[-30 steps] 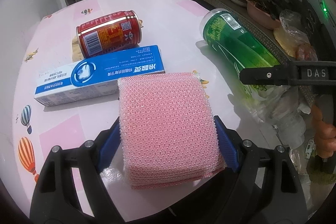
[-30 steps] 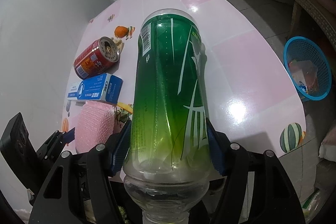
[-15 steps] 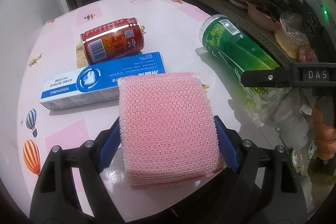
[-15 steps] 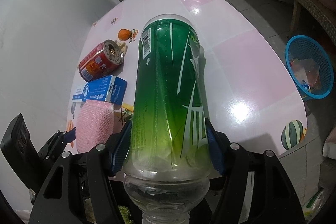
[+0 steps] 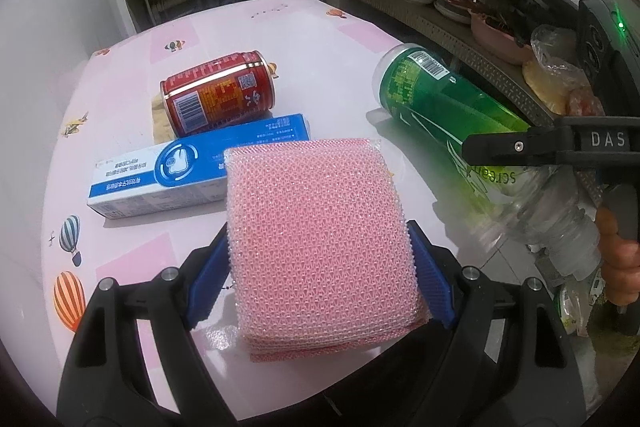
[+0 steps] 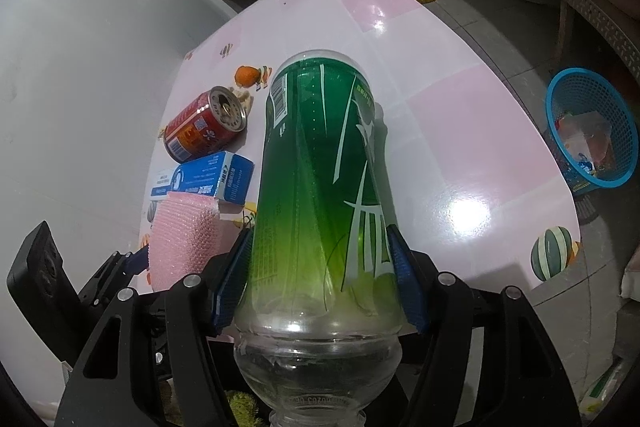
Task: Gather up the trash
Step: 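Lift the pink sponge with the left gripper while the right holds the green bottle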
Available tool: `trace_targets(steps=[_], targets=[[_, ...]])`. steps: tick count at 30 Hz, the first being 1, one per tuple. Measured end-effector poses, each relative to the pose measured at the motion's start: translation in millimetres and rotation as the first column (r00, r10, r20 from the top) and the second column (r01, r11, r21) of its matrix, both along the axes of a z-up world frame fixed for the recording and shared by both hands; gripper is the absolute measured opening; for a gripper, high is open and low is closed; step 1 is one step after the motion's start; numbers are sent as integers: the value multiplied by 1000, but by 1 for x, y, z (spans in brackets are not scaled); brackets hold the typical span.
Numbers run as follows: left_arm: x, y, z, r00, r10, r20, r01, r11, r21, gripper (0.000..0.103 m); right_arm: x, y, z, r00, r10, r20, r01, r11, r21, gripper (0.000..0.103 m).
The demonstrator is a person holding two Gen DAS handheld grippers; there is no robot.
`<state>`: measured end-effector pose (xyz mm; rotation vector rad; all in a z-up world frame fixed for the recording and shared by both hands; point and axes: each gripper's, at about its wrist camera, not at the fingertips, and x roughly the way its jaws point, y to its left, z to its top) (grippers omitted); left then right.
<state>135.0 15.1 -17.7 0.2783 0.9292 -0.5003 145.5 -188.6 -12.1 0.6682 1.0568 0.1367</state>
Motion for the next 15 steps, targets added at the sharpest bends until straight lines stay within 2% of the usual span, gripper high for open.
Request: trace_targets(steps=[15], targets=[[-8,-5,15,999,-26,26,27,999,-28,79,-18,-12,15,998,-40,47,39,999,21,64]])
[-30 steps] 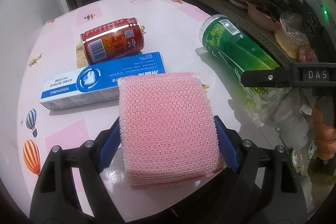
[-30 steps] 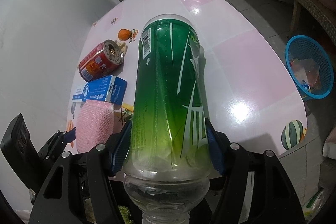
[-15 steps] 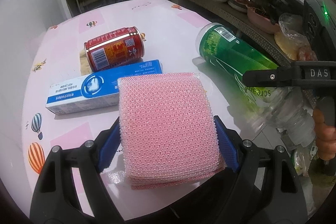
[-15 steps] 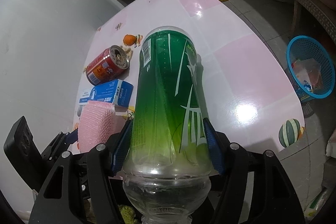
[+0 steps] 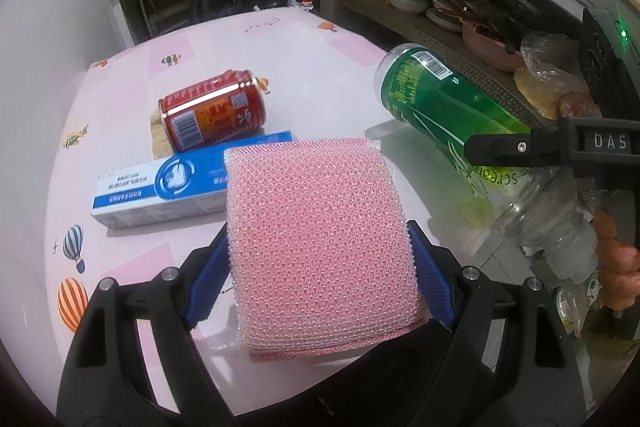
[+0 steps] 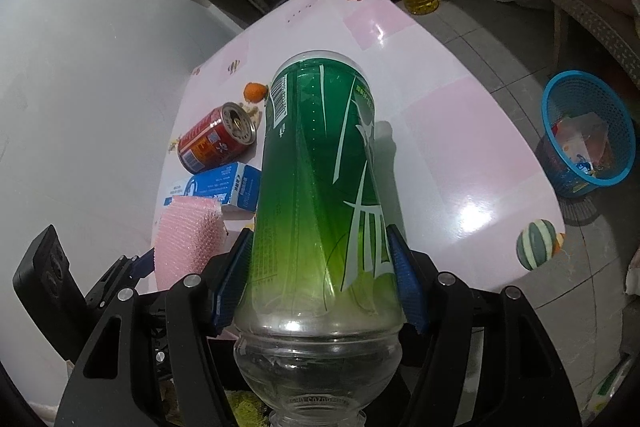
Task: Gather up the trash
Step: 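Lift the pink sponge with the left gripper while the right holds the green bottle, then carry both items over the blue wastebasket and open the left gripper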
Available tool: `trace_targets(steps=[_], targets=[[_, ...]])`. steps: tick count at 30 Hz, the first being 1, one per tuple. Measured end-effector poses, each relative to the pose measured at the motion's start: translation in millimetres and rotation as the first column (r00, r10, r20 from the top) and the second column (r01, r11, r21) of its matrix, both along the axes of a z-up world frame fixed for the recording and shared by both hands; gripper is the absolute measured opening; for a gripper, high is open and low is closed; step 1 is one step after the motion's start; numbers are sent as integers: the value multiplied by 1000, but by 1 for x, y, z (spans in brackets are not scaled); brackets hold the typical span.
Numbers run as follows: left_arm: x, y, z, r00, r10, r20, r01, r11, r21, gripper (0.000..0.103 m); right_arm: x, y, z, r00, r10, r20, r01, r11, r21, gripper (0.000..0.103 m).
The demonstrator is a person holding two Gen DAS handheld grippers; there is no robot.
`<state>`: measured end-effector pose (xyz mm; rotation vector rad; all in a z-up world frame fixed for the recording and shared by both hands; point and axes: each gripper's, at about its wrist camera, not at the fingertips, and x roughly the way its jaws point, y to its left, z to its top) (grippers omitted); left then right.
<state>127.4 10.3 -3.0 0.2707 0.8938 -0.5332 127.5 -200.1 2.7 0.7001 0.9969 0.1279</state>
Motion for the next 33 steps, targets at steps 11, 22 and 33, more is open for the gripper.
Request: trace_targets(steps=[11,22,33], targets=[[3,-22,13,999,-52,-6,52,998,-31,79,-23,-22,9,996,-76,42,75,997,22,64],[21,-96,35,981,-187,-54,179,976,-124,78,-75,-93,10,964,-255,74,253,967,39,64],[57,-248,22,895,-386,-222,351,919,-181,79,-149,-205,-35,835,-550,-11,550,834,53,64]])
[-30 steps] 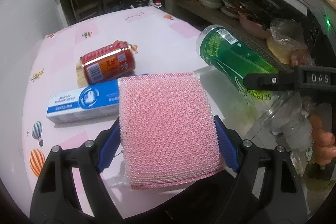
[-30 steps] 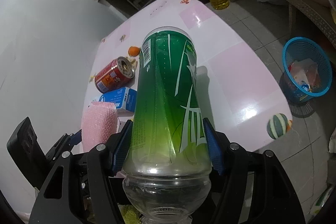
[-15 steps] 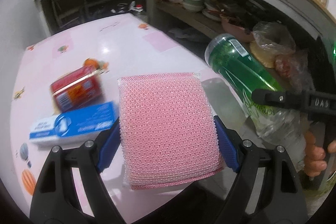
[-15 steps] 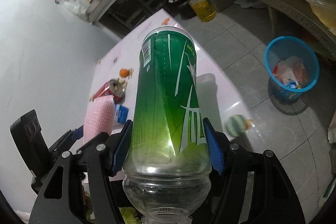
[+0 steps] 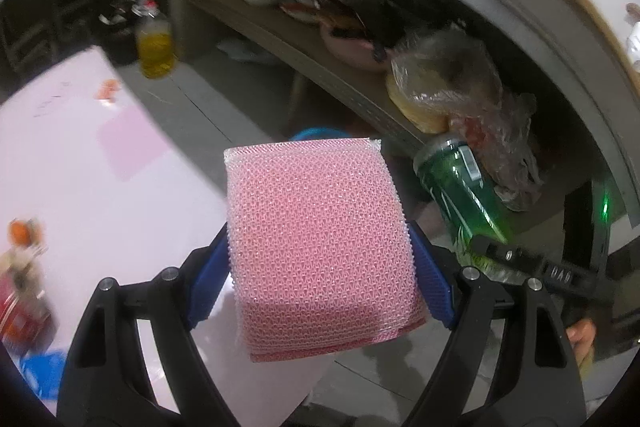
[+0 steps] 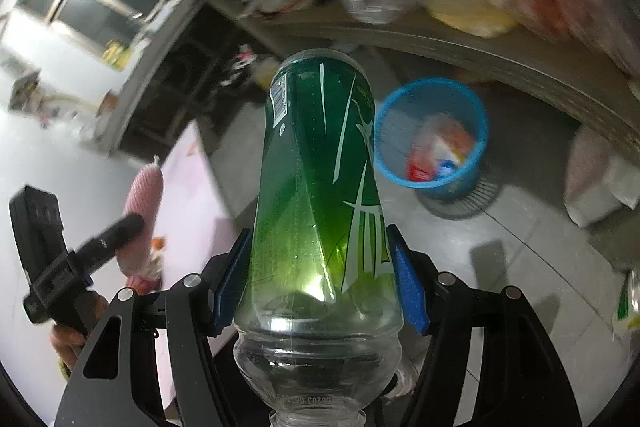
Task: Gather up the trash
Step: 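Carry both items over the blue wastebasket and open the left gripper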
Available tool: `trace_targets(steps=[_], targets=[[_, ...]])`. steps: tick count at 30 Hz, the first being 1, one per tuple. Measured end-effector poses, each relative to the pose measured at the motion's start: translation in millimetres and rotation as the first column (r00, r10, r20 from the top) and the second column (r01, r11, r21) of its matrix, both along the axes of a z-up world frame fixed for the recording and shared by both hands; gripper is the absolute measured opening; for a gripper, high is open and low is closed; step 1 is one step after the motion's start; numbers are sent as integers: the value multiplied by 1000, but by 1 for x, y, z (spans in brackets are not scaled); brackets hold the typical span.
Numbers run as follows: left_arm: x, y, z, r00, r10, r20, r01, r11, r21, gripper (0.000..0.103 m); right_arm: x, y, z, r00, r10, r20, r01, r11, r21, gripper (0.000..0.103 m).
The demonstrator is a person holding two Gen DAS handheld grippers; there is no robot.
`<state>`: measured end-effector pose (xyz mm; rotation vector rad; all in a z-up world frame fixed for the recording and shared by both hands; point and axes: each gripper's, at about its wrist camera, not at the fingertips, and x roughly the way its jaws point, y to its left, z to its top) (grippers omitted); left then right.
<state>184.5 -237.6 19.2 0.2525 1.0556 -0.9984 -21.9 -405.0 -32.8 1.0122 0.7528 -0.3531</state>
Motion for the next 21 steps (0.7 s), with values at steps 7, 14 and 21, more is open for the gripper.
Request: trace_targets(steps=[7,14,21], targets=[[23,-100,-66,992,-56,-117,71,989,131,79,10,-31,-73,996,-38,-76,48,991,126,64],[55,-176,-135,978,-42,-205,95,962,254,79,57,-77,-147,987,-82,-141,110,973,205,64],[90,-238,-189,975,12,-224,69,933,353,79,111,-135,-220,951,-170,-259,228,950,213,64]])
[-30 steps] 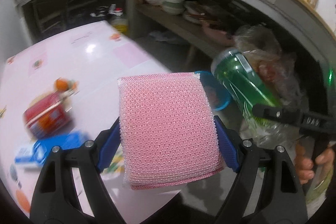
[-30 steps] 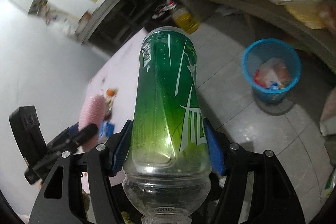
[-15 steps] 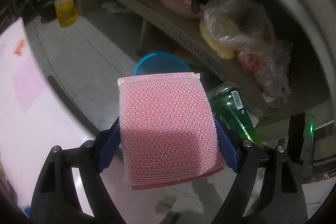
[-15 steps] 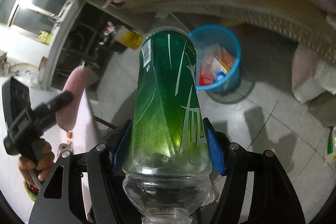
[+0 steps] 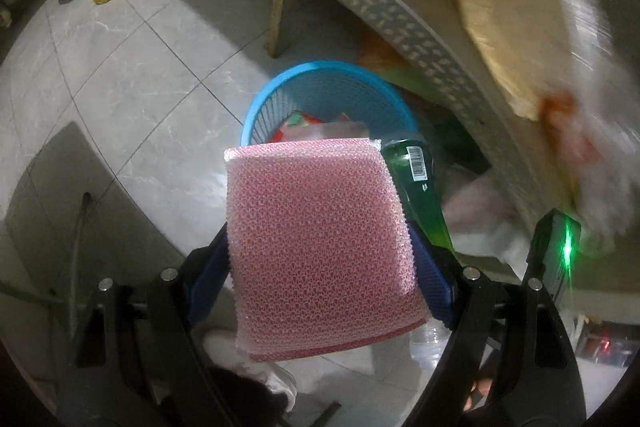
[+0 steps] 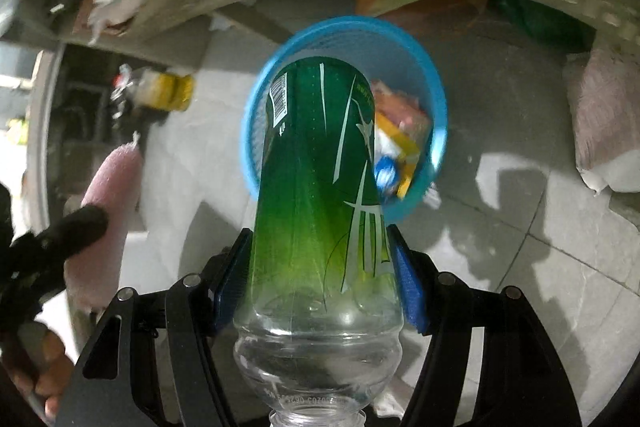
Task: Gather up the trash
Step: 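Carry both items over the blue wastebasket and open the left gripper, then lower the green bottle into the wastebasket and open the right gripper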
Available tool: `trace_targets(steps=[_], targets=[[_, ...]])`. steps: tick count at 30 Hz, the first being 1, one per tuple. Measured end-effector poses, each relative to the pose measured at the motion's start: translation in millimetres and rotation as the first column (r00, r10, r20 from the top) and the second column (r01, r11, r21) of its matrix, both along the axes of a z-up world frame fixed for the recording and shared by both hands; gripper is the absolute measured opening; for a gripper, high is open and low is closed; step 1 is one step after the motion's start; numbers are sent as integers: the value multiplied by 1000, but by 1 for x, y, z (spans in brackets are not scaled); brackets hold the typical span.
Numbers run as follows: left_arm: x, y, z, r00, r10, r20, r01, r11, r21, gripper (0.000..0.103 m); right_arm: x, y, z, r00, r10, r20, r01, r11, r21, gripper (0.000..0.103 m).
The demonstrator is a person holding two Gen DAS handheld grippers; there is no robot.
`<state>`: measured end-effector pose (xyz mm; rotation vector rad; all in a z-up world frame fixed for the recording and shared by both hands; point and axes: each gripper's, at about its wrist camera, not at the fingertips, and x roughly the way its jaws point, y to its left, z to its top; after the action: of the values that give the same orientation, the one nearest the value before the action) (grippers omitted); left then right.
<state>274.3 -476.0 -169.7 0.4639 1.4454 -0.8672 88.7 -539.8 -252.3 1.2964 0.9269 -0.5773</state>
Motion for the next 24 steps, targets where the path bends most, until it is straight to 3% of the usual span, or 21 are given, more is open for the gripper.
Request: trace_targets(steps=[5,10,16,24], targets=[[18,-23,-26,996,80,42,-80,997,-8,84,23,-28,-42,994,-108,5,108,994,4,65],[25,-15,-29,993,116,6,-116,993,-28,84,24,-32,-81,983,-180,-19,181,983,22,71],[32,3,-2,989,143,27,-141,987,-71,84,13,-23,-75,978,-208,-22,208,978,-29,72],[23,40,56,984,154,86,-139,978,-159,84,-11,-11,-48,977,-212,35,213,975,-64,72]])
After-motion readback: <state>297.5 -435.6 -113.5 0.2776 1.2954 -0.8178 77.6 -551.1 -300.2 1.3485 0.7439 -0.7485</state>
